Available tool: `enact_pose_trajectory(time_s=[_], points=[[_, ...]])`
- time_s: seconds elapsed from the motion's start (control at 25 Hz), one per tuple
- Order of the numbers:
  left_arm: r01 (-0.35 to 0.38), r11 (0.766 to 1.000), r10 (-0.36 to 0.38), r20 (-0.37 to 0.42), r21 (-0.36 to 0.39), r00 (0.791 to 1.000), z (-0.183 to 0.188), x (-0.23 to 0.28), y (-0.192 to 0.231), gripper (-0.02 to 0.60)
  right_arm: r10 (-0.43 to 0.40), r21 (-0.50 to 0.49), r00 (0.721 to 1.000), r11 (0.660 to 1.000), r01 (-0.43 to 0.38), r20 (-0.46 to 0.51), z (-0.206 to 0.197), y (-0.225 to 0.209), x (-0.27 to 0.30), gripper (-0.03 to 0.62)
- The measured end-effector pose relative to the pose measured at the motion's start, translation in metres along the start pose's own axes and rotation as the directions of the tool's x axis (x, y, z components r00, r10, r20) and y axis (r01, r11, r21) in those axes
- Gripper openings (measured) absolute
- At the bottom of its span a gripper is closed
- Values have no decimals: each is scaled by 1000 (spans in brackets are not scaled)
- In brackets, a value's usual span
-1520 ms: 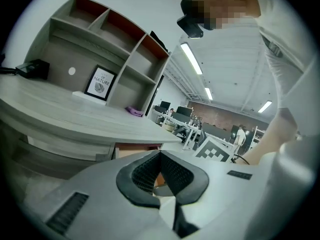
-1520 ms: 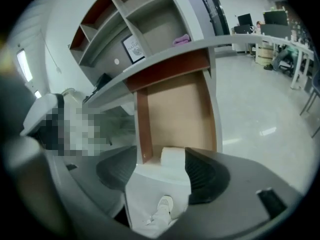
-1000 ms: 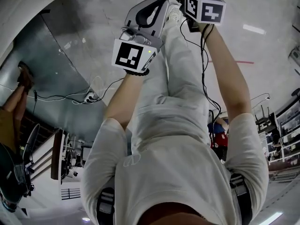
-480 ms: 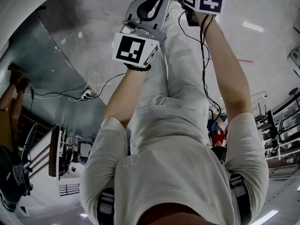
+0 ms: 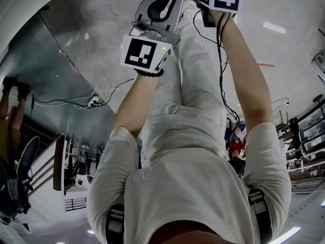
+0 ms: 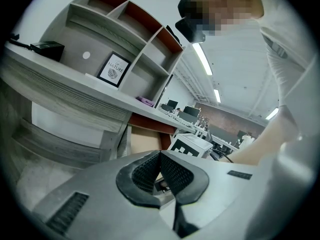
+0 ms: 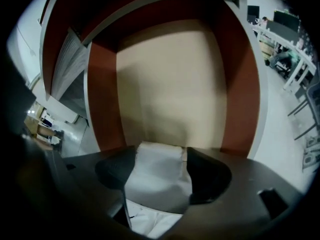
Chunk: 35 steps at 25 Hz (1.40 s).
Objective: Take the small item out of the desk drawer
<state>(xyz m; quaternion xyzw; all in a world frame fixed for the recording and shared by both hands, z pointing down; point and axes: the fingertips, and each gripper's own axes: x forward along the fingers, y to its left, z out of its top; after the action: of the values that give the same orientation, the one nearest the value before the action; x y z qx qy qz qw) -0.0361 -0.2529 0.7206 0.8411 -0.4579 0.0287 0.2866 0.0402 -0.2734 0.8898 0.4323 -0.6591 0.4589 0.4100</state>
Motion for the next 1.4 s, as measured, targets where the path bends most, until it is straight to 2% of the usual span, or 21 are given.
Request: enact_pose_trajectory(time_s=[0.04, 0.24, 0.44, 0.8, 1.4], points=[[1, 1000, -1, 1, 1, 1000, 1, 1, -2, -2, -13, -7, 1000, 1000, 13, 1, 0, -3, -2, 306], [2, 1000, -2, -8, 1, 1000, 0, 2, -2, -2, -35, -29, 999, 999, 35, 1, 0, -8, -4, 270], [-2, 1000, 2, -7, 0, 1000, -5, -5, 2, -2, -29, -15, 1000, 999, 29, 8, -4, -4, -2, 261], [-16, 1000, 16, -4, 5, 1000, -3, -7, 9, -2, -12, 40, 997, 999, 9, 76, -2, -6, -13, 256], [-13, 999, 14, -13, 40, 1000, 1, -6, -4, -2, -3, 69, 985, 998, -9, 172, -3, -14, -43, 256]])
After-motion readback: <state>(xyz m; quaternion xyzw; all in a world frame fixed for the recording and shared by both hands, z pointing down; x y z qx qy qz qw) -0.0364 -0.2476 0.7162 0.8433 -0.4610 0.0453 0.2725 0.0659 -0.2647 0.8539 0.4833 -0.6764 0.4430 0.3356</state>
